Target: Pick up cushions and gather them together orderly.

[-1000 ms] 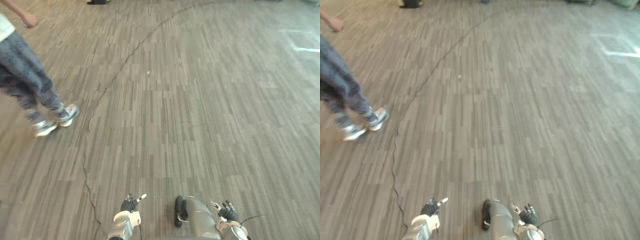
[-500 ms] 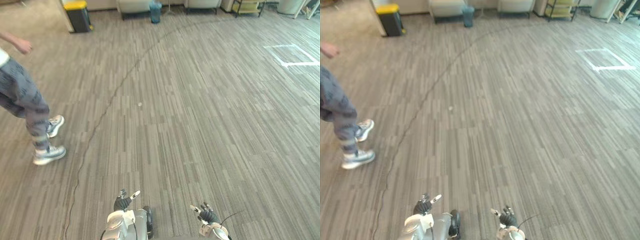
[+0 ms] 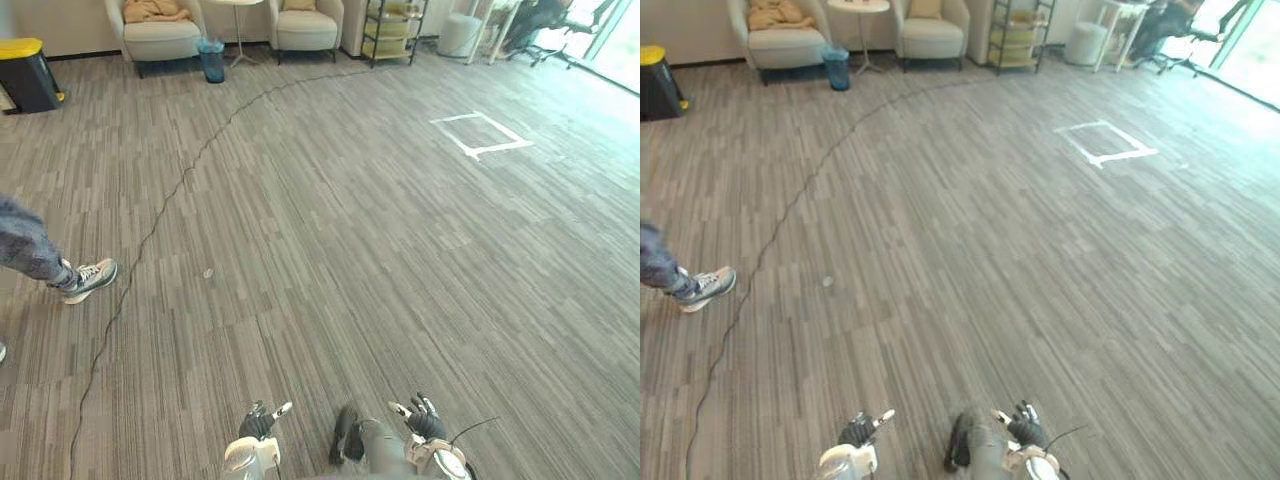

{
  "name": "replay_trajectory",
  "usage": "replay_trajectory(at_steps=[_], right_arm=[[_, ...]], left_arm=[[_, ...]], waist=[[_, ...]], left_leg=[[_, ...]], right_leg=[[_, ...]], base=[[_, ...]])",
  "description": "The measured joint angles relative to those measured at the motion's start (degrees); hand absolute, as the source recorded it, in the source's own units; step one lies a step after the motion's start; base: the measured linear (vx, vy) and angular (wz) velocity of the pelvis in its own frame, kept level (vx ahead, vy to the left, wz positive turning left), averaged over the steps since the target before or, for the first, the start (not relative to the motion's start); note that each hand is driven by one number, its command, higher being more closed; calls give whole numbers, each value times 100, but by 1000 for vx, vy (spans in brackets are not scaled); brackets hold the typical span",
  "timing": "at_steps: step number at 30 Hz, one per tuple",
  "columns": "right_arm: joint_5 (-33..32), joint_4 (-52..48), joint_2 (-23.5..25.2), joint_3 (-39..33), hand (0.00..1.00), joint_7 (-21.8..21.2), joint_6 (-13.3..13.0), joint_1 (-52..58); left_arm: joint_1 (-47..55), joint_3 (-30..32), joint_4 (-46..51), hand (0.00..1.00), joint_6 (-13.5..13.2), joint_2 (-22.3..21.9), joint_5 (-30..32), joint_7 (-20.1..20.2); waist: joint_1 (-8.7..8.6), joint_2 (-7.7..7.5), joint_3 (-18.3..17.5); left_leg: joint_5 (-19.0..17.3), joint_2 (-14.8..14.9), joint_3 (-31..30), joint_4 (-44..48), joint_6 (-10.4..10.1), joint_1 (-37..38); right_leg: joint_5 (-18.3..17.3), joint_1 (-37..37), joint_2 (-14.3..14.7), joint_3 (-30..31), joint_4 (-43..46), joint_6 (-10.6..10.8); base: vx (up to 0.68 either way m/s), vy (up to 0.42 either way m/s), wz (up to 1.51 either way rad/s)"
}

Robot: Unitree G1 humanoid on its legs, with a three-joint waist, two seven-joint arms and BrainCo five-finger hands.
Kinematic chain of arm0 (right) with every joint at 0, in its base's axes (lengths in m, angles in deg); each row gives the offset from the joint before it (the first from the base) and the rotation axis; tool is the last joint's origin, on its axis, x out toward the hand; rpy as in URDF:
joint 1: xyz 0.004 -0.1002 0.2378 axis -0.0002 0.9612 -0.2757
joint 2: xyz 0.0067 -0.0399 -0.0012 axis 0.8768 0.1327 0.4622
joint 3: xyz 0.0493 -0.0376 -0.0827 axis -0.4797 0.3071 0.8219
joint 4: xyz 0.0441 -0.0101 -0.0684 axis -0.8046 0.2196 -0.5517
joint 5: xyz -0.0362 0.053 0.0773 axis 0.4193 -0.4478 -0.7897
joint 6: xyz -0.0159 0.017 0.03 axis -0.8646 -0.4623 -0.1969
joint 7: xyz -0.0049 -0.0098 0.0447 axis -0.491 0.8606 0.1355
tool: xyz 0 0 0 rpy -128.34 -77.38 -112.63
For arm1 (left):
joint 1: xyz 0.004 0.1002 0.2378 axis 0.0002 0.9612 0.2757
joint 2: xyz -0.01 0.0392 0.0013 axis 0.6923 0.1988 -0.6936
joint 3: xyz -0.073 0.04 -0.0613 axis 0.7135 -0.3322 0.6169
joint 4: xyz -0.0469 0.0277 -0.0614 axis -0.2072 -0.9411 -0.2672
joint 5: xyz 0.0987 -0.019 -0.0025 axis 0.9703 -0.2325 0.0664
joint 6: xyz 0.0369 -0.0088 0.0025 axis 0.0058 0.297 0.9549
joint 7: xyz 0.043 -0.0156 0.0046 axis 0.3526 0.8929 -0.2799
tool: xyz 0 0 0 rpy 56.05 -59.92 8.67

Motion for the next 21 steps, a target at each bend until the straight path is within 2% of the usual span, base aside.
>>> replay_trajectory(at_steps=[1,2,3,4,5,6,7,8,9,10,11,13,14,15,16,17,18,19,20,21], right_arm=[[19,-33,13,-3,0,-30,0,-2],[22,-96,23,1,0,-60,1,-49],[22,-82,36,21,0,-66,16,-77],[14,-44,31,108,0,-60,30,-91],[12,28,43,157,0,-56,39,-118],[9,185,65,295,0,-35,66,-195],[3,273,130,437,0,-26,106,-175],[-22,288,148,508,0,-23,112,-160],[-36,326,146,651,0,-26,122,-167],[-44,325,142,660,0,-27,120,-192],[-187,325,134,575,0,-14,113,-221],[-200,328,134,579,0,14,115,-187],[-198,345,133,587,0,46,116,-142],[-195,358,136,596,0,68,118,-103],[-189,372,158,630,0,81,123,-16],[-189,368,195,628,0,81,118,4],[-179,386,203,647,0,62,135,27],[-175,385,193,691,0,59,146,41],[-121,383,187,795,0,50,170,73],[17,379,182,831,0,13,172,101]], left_arm=[[-13,18,7,0,-3,5,4,0],[-26,42,12,0,-5,2,37,7],[-21,82,11,0,-1,10,53,7],[-13,203,14,0,3,21,64,8],[-20,258,69,0,-5,29,59,-3],[-28,252,193,0,-22,93,56,-2],[-22,245,361,0,-55,185,32,-7],[-12,245,409,0,-71,216,7,-9],[44,232,520,0,-109,263,-79,-13],[80,256,617,0,-138,247,-156,-20],[120,326,710,0,-192,168,-204,-46],[141,324,745,0,-193,168,-201,-47],[189,318,796,0,-193,173,-202,-50],[212,318,820,0,-197,197,-201,-50],[253,363,789,0,-190,273,-181,-55],[244,398,781,0,-192,320,-172,-54],[243,481,761,0,-189,325,-165,-58],[243,472,707,0,-181,353,-159,-56],[248,473,591,0,-169,426,-159,-57],[269,468,529,0,-149,475,-197,-56]], waist=[[4,111,9],[8,327,60],[21,386,91],[39,425,175],[82,392,264],[187,288,374],[311,125,422],[320,70,416],[345,9,384],[399,11,367],[476,99,354],[488,95,313],[491,63,233],[494,3,155],[567,-155,-75],[564,-284,-125],[557,-327,-138],[553,-341,-134],[555,-406,-95],[587,-399,-71]], left_leg=[[112,152,-120,511,-160,-167],[669,471,-469,2111,-289,-840],[1042,566,-666,2767,-398,-1133],[1073,666,-981,4130,-531,-1773],[948,672,-1075,4800,-532,-2097],[658,606,-1076,5383,-415,-2481],[329,488,-1014,5508,-231,-3033],[224,432,-978,5396,-182,-3278],[39,424,-871,4921,-53,-3742],[-110,419,-806,4208,-2,-3999],[-85,341,-923,2449,-100,-4317],[90,254,-1021,1511,-179,-4456],[303,190,-1053,866,-206,-4589],[742,141,-1051,794,-214,-4632],[1207,-29,-917,892,43,-4599],[1034,-68,-730,1021,149,-4563],[806,-57,-563,1282,240,-4454],[668,-64,-448,1381,305,-4260],[555,-73,-261,1455,408,-3792],[456,-67,-175,1350,505,-3314]], right_leg=[[-119,89,139,46,-28,-14],[-269,367,502,216,-264,-71],[-290,517,626,331,-393,-94],[-336,944,889,576,-680,-165],[-363,1286,1035,795,-877,-207],[-398,1807,1143,1130,-1151,-260],[-479,2333,1155,1567,-1457,-313],[-540,2515,1155,1734,-1592,-329],[-621,2807,1159,2095,-1818,-300],[-671,3006,1145,2438,-1885,-184],[-961,3305,1078,3002,-1899,-119],[-1173,3477,996,3239,-1904,-88],[-1372,3644,884,3415,-1951,-42],[-1469,3784,755,3541,-1959,29],[-1520,3739,495,3738,-1758,129],[-1458,3647,361,3764,-1528,320],[-1212,3559,292,3782,-1093,682],[-923,3522,234,3751,-753,778],[-261,3399,233,3705,-7,876],[765,3017,326,3595,1034,1330]], base=[[665,-272,-68],[665,-256,-79],[661,-174,-112],[526,-90,-100],[652,-72,-133],[677,-17,-154],[636,10,-148],[565,58,-148],[383,61,-136],[766,211,-212],[715,238,-178],[523,208,-101],[638,291,-68],[1017,444,-92],[890,379,-79],[928,378,-86],[905,381,-64],[876,368,-90],[790,334,-112],[672,257,-134]])
